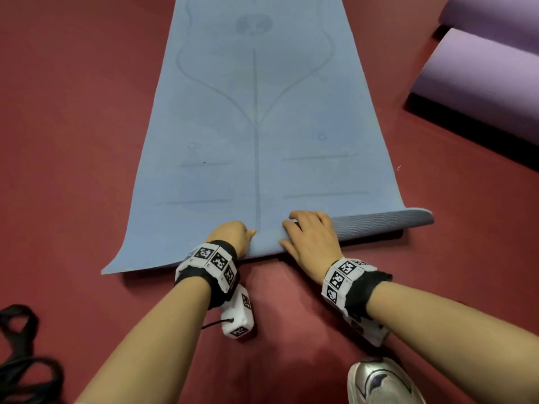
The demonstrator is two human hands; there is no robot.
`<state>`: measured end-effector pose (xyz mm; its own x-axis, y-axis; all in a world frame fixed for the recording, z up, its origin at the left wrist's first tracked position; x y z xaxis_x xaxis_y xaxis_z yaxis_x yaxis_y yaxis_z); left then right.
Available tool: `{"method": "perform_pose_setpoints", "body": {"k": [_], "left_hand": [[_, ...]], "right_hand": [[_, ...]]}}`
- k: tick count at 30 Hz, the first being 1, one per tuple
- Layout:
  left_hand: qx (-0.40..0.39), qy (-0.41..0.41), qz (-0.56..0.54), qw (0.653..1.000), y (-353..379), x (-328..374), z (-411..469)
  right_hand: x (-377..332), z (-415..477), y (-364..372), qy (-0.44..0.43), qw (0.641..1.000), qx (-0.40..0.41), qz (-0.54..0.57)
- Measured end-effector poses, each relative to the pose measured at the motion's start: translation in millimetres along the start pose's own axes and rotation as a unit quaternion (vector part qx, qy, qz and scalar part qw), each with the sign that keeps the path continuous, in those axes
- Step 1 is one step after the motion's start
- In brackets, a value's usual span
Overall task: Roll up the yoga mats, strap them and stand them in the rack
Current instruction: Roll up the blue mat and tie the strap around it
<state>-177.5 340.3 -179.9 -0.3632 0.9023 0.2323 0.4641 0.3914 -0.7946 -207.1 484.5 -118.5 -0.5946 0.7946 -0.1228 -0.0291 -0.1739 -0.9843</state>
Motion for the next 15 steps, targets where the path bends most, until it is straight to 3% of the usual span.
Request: {"method": "perform_pose_setpoints", "body": {"k": [5, 7, 10, 12, 15], "left_hand": [[-0.02, -0.013, 0.017, 1.0, 5.5, -6.2, 3.0], [0.102, 0.05, 0.121, 0.986, -14.3, 12.9, -5.9], [0.345, 0.229, 0.167, 0.895, -37.8, 49.3, -42.4], [0.379, 0.328, 0.124, 0.857, -26.1, 57.4, -56.3], [0.351, 0.321, 0.087, 0.875, -18.4, 52.5, -51.2]], "right_hand": [[-4.3, 1.2, 27.5, -0.027, 0.994, -0.095, 0.038], [-3.8, -3.8, 33.6, -0.03, 0.991, -0.104, 0.08], [4.1, -9.6, 30.6, 0.0, 0.987, -0.103, 0.123], [12.0, -5.5, 32.6, 0.033, 0.979, -0.124, 0.156], [16.1, -1.5, 45.4, 0.045, 0.963, -0.173, 0.204]]}}
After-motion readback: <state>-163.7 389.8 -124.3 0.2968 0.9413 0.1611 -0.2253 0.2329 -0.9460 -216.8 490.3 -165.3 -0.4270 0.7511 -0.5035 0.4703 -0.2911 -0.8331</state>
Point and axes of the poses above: each hand's wrist, its own z-axis towards the middle knuckle, its own y-axis out of the palm, x = y × z, the point moved 10 cm from there along z, towards the middle knuckle, and after that the axes turned 9 degrees about y, right-handed, at the moved point
